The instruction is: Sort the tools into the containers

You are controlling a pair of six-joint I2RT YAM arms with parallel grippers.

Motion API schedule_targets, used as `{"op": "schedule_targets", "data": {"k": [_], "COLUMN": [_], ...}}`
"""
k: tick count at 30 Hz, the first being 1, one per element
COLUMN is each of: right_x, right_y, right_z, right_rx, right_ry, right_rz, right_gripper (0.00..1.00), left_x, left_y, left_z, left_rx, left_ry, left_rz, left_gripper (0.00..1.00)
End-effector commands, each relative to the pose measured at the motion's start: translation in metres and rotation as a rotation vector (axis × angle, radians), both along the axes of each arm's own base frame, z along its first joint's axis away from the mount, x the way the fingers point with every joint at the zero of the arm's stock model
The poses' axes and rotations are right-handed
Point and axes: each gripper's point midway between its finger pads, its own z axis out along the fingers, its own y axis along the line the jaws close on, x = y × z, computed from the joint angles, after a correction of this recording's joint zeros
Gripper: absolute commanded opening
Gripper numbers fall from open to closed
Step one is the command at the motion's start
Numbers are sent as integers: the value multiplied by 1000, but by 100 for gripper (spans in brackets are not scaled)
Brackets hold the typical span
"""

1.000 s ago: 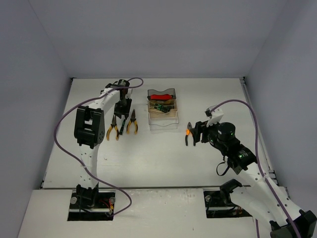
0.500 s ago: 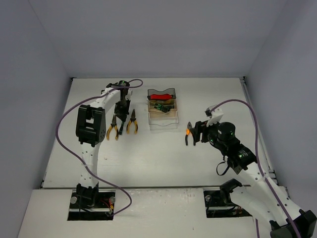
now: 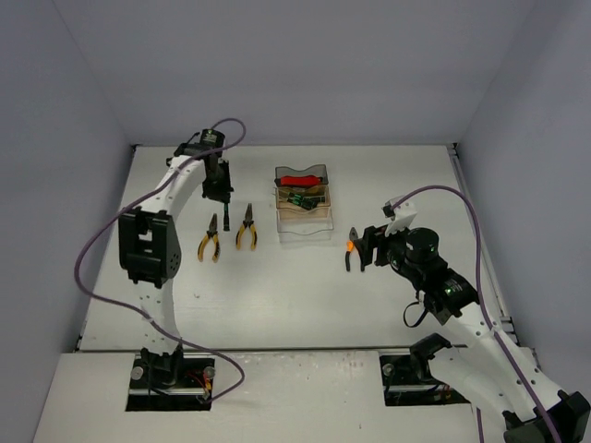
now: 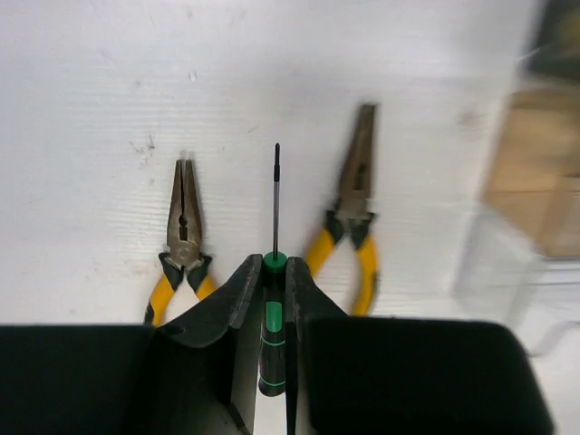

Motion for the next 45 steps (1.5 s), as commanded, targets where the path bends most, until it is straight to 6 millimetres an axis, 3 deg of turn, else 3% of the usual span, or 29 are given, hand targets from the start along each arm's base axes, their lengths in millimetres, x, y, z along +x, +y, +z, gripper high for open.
{"op": "schedule_targets", "data": {"k": [1,2,3,6,8,15,21,25,30,39,45], "right_x": [5,5,5,5,5,3,1,1,1,1,0], "right_y": [5,5,5,4,4,2,1,1,1,2,3], "right_z": [20,20,21,22,24,31,34,34,32,32,31], "right_rx": [38,39,38,38,39,49,56,57,56,56,56], "right_ry": [-75,-76,-78,-82,-88,-108,-120,-120,-116,-113,-112], "right_rz": [5,4,3,1,1,-7,-10,-8,-9,-5,0], "right_gripper": [59,59,59,60,60,60,60,60,60,60,60], "left_x": [23,35,34,32,39,52,76,88,94,79,73], "left_y": [-21,-28,-35,-54,-63,-125,-158,-165,-178,-204,-212], "left_z": [144,164,171,186,195,213,193,166,155,134,120], "left_rx": [-293,-370,-430,-559,-581,-611,-586,-580,-569,-581,-569], "left_ry": [-423,-522,-566,-675,-773,-950,-997,-1001,-1043,-1089,-1100], "left_rz": [206,229,260,327,360,391,376,402,424,454,485], "left_gripper": [0,0,0,0,0,0,0,0,0,2,11]}}
